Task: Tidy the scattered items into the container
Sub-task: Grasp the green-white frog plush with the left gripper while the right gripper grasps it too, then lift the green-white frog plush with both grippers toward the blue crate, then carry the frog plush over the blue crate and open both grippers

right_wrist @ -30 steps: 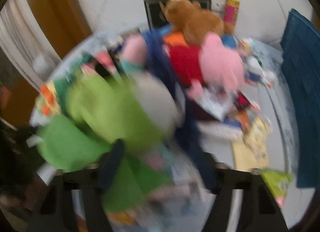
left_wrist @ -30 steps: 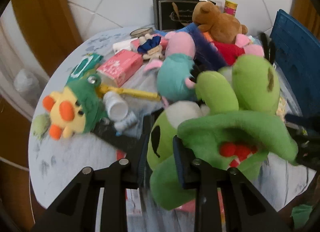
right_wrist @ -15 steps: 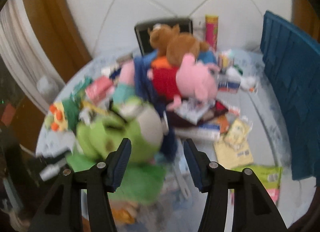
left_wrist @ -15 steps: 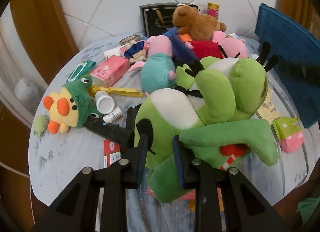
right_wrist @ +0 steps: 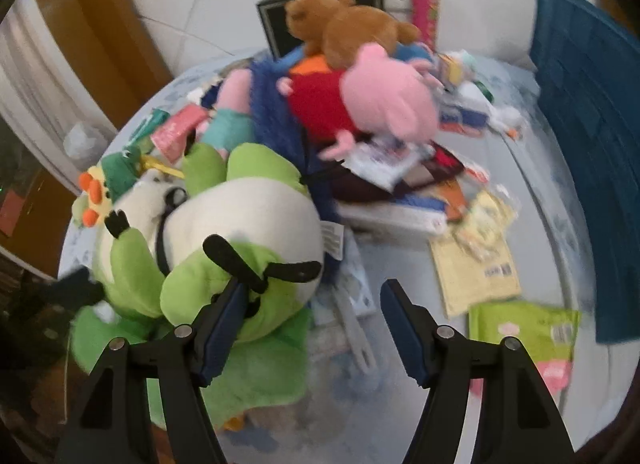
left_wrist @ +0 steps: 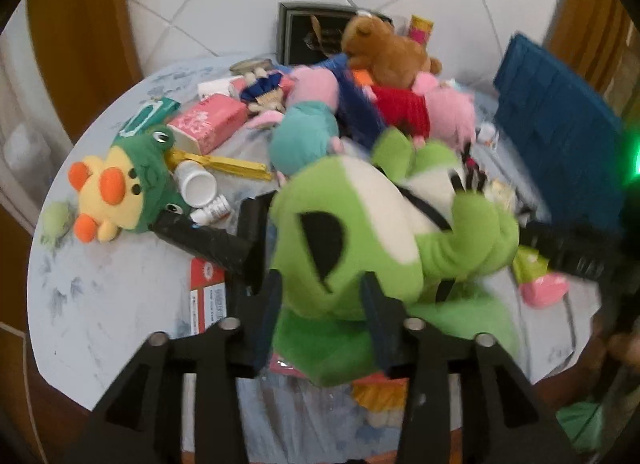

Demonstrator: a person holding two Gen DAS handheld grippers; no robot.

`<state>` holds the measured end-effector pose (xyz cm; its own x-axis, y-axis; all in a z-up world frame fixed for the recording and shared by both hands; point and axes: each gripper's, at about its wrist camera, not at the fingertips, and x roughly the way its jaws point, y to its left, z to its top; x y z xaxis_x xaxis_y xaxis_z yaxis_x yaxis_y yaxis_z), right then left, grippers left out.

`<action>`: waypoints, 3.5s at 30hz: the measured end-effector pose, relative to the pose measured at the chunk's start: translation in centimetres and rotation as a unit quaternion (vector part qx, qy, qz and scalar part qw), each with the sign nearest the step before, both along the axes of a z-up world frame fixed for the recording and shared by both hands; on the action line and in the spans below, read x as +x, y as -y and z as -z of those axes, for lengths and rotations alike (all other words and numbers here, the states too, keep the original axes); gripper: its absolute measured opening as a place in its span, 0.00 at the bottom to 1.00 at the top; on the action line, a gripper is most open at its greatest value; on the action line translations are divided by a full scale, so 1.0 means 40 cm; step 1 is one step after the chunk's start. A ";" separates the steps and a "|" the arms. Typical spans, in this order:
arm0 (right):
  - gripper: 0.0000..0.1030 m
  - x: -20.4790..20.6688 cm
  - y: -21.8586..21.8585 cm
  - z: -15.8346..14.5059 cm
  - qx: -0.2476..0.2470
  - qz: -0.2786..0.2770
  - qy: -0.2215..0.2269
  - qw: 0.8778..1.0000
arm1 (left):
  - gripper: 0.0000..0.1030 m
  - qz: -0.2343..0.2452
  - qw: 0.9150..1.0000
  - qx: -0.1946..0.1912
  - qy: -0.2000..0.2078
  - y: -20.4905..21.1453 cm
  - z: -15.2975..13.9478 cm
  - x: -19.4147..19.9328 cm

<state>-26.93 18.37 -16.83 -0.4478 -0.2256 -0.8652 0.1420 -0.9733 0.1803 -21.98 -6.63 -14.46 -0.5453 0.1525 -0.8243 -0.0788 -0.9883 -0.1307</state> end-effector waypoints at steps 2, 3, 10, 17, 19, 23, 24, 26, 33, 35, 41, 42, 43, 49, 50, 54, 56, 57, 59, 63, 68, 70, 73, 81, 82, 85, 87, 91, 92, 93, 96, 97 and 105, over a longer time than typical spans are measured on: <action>0.66 0.021 -0.016 0.013 -0.008 0.001 0.003 1.000 | 0.53 -0.014 1.000 0.007 -0.013 0.015 -0.024 0.007; 0.66 0.030 -0.021 0.019 -0.010 0.000 0.004 1.000 | 0.62 -0.022 1.000 0.008 -0.018 0.019 -0.033 0.006; 0.66 0.056 -0.034 0.029 -0.029 -0.005 0.011 0.999 | 0.68 -0.016 0.999 -0.038 0.015 -0.064 0.041 -0.045; 0.67 0.050 -0.088 -0.011 -0.055 0.028 0.003 0.998 | 0.68 -0.004 0.999 -0.051 0.008 -0.082 0.047 -0.028; 0.68 0.046 -0.087 -0.014 -0.069 0.031 0.007 0.997 | 0.68 0.003 0.999 -0.049 0.010 -0.088 0.050 -0.021; 1.00 0.040 -0.051 -0.009 -0.088 0.017 0.018 0.996 | 0.68 0.018 0.998 -0.057 0.013 -0.111 0.058 -0.002; 0.99 0.038 -0.039 -0.004 -0.084 0.013 0.021 0.996 | 0.68 0.020 0.998 -0.057 0.014 -0.111 0.061 0.001; 0.99 0.030 -0.012 0.030 -0.069 0.005 0.042 0.997 | 0.68 0.022 0.998 -0.056 0.018 -0.109 0.067 0.007; 0.99 0.045 0.005 0.121 -0.087 -0.016 0.078 0.993 | 0.96 0.007 0.998 -0.050 0.022 -0.070 0.071 -0.011; 0.99 0.047 0.004 0.114 -0.081 -0.019 0.075 0.994 | 1.00 0.014 0.998 -0.049 0.029 -0.082 0.089 -0.028; 0.99 0.051 -0.001 0.121 -0.088 -0.023 0.065 0.994 | 0.98 0.056 0.995 -0.073 0.029 -0.147 0.129 -0.032; 0.99 0.051 -0.002 0.126 -0.090 -0.024 0.064 0.994 | 0.94 0.057 0.995 -0.073 0.024 -0.147 0.127 -0.031; 0.99 0.051 -0.004 0.130 -0.094 -0.025 0.063 0.993 | 0.92 0.057 0.996 -0.072 0.019 -0.146 0.124 -0.030; 0.99 0.058 -0.008 0.110 -0.110 -0.029 0.043 0.993 | 0.83 0.070 0.995 -0.074 0.001 -0.137 0.100 -0.022; 0.99 0.054 -0.003 0.107 -0.111 -0.030 0.039 0.993 | 0.82 0.070 0.995 -0.075 -0.001 -0.138 0.103 -0.023; 0.99 0.030 0.052 0.153 -0.123 -0.050 0.064 0.989 | 0.75 0.073 0.992 -0.107 -0.009 -0.156 0.117 -0.019; 0.97 0.035 0.058 0.154 -0.126 -0.045 0.058 0.989 | 0.73 0.070 0.994 -0.089 -0.011 -0.139 0.109 -0.013; 0.85 0.041 0.060 0.145 -0.127 -0.045 0.050 0.990 | 0.71 0.069 0.994 -0.082 -0.014 -0.134 0.102 -0.010; 0.82 0.056 0.060 0.103 -0.121 -0.051 0.028 0.991 | 0.70 0.068 0.995 -0.071 -0.022 -0.130 0.080 -0.002; 0.80 0.068 0.054 0.040 -0.114 -0.056 0.006 0.992 | 0.69 0.069 0.994 -0.068 -0.047 -0.140 0.029 0.009; 0.80 0.078 0.032 -0.042 -0.109 -0.055 -0.031 0.992 | 0.69 0.079 0.991 -0.067 -0.083 -0.164 -0.051 0.014; 0.80 0.078 0.028 -0.071 -0.105 -0.053 -0.047 0.992 | 0.69 0.082 0.990 -0.064 -0.097 -0.174 -0.085 0.010; 0.79 0.079 0.009 -0.132 -0.097 -0.049 -0.073 0.991 | 0.69 0.087 0.988 -0.060 -0.116 -0.191 -0.136 0.001; 0.79 0.067 -0.054 -0.278 -0.079 -0.033 -0.124 0.989 | 0.69 0.099 0.981 -0.047 -0.158 -0.271 -0.253 -0.031; 0.79 0.067 -0.064 -0.291 -0.078 -0.031 -0.127 0.988 | 0.69 0.100 0.981 -0.046 -0.160 -0.283 -0.261 -0.034; 0.79 0.070 -0.099 -0.327 -0.075 -0.028 -0.134 0.988 | 0.69 0.100 0.980 -0.043 -0.165 -0.319 -0.281 -0.046; 0.79 0.065 -0.121 -0.344 -0.073 -0.027 -0.138 0.987 | 0.69 0.100 0.980 -0.042 -0.168 -0.343 -0.293 -0.055; 0.79 0.052 -0.156 -0.376 -0.067 -0.024 -0.146 0.987 | 0.69 0.103 0.979 -0.038 -0.175 -0.384 -0.317 -0.082; 0.79 0.048 -0.165 -0.383 -0.066 -0.023 -0.148 0.987 | 0.69 0.104 0.978 -0.033 -0.176 -0.390 -0.323 -0.091; 0.79 0.044 -0.172 -0.393 -0.061 -0.022 -0.151 0.986 | 0.69 0.106 0.978 -0.027 -0.177 -0.397 -0.329 -0.101; 0.79 0.047 -0.200 -0.434 -0.044 -0.009 -0.168 0.985 | 0.69 0.120 0.975 -0.015 -0.187 -0.435 -0.359 -0.134; 0.79 0.042 -0.218 -0.450 -0.043 -0.003 -0.172 0.984 | 0.69 0.124 0.974 -0.013 -0.190 -0.451 -0.372 -0.145; 0.79 -0.003 -0.421 -0.606 -0.043 0.050 -0.217 0.974 | 0.69 0.178 0.955 -0.007 -0.236 -0.698 -0.565 -0.245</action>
<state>-27.04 35.23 7.43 -0.7911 -0.2252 -0.5687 0.1277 -0.9701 0.2066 -31.80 21.31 8.15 -0.7721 0.3880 -0.5033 -0.4572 -0.8892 0.0160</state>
